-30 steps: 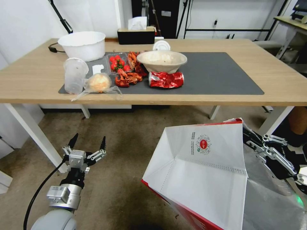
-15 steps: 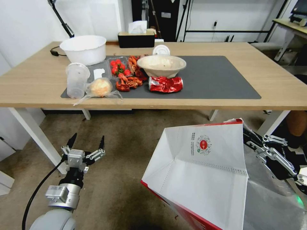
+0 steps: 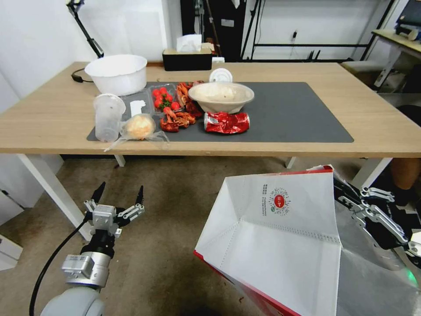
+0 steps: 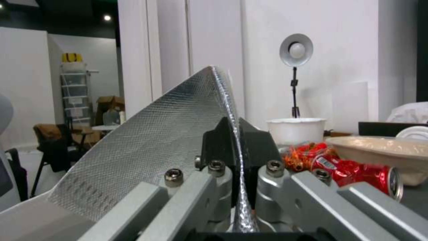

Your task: Pick up the food delivery bag from the floor and place it on the table.

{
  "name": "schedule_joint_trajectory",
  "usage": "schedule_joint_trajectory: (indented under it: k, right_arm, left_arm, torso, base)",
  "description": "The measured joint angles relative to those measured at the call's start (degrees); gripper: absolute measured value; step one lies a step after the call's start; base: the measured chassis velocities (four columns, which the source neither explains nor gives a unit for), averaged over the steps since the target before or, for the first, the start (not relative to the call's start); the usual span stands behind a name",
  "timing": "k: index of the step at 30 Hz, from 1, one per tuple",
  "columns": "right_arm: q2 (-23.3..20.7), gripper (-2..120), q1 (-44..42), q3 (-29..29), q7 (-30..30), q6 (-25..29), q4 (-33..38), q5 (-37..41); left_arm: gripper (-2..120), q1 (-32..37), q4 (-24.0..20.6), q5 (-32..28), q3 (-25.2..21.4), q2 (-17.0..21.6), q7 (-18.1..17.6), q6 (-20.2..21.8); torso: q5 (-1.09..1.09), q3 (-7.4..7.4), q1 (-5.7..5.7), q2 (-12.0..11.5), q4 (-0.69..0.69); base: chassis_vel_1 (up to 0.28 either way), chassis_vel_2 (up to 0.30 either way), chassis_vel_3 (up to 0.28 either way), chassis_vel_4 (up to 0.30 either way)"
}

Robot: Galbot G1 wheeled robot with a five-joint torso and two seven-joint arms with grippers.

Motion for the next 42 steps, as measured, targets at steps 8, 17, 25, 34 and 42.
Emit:
schedule_joint_trajectory:
  k: [8, 17, 25, 34, 42]
  right_arm:
    - [0.0, 0, -0.1, 0.2, 0.1, 0.0, 0.2, 0.0]
    - [0.3, 0, -0.2, 0.4, 0.5, 0.0, 0.8, 0.0]
    - [0.7, 0, -0.4, 0.5, 0.5, 0.0, 0.8, -0.1]
    - [1.0, 0, -0.1, -0.1, 0.6, 0.0, 0.8, -0.5]
    - [1.2, 0, -0.2, -0.1, 0.7, 0.0, 0.9, -0.5]
  left_arm:
    - [100, 0.0, 0.0, 0.0, 0.0, 0.0, 0.0, 0.0]
    - [100, -0.4, 0.4, -0.2, -0.4, 0.3, 0.1, 0.1]
    - [100, -0.8, 1.5, -0.3, -0.3, 0.3, 0.0, 0.0]
    - [100, -1.0, 1.4, -0.5, -0.4, 0.4, 0.1, 0.1]
    - [100, -1.0, 1.4, -0.5, -0.4, 0.4, 0.1, 0.0]
  torso:
    - [0.00, 1.17, 0.67, 1.8, 0.00]
    - [0.00, 2.53, 1.51, 4.1, 0.00]
    - [0.00, 3.53, 2.18, 5.7, 0.00]
    - [0.00, 4.98, 3.14, 8.1, 0.00]
    - [0.00, 6.17, 3.95, 10.1, 0.00]
  base:
    - [0.000, 0.000, 0.000, 0.000]
    - [0.000, 0.000, 0.000, 0.000]
    - [0.000, 0.000, 0.000, 0.000]
    - [0.000, 0.000, 0.000, 0.000]
    - [0.000, 0.000, 0.000, 0.000]
